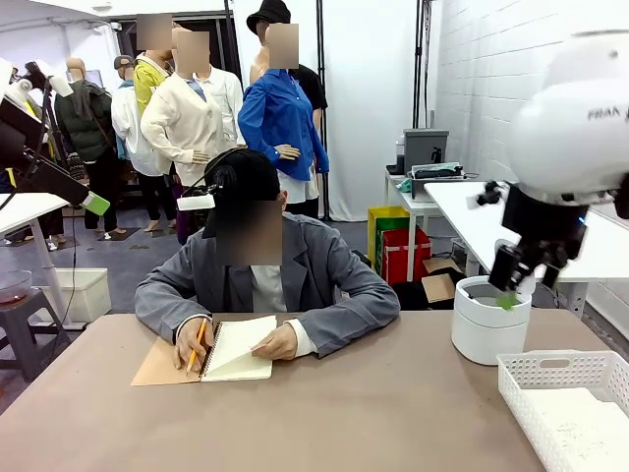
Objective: Sort the paper based on its condition.
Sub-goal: If a person hands you a paper, place it in the Organizing basket , and if it's crumpled, put it in the Trash can.
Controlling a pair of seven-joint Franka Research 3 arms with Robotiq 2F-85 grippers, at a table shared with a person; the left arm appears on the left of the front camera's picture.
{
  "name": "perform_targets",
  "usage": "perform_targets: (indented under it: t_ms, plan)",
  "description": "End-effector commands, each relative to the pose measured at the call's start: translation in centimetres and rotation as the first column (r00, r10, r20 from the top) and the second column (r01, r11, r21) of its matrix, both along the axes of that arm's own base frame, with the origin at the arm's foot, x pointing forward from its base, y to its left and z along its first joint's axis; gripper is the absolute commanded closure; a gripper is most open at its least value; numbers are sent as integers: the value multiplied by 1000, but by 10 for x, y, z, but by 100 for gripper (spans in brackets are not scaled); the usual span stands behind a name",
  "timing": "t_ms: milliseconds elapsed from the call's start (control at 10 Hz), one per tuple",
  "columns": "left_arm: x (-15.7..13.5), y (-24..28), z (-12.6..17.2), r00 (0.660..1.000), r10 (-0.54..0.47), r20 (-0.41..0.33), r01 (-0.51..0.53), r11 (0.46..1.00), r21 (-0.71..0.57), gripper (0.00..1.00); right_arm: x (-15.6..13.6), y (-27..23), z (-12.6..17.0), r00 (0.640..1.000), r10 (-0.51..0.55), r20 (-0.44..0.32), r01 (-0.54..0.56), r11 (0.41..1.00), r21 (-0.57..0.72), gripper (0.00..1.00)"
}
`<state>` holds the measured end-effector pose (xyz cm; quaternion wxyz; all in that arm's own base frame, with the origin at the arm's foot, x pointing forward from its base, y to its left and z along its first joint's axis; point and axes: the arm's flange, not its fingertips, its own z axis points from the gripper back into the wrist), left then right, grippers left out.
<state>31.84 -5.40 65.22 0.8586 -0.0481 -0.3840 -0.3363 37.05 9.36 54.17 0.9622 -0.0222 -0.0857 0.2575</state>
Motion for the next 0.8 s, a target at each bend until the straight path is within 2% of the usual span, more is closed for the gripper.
perform_targets:
  t_ms: [0,200,300,400,700]
  plan:
    - [0,1,0,1000,2,2,-2,1000,-1,0,15,17,22,989,146,15,-146,987,69,0]
    - [0,1,0,1000,2,2,-2,1000,-1,0,20,42,56,963,252,95,-262,957,124,0]
    - [0,1,0,1000,2,2,-2,1000,-1,0,22,58,72,939,305,161,-329,933,148,0]
    - [0,1,0,1000,2,2,-2,1000,-1,0,23,74,83,920,342,191,-379,900,216,0]
    - [0,1,0,1000,2,2,-2,1000,-1,0,26,115,104,888,359,286,-442,836,324,0]
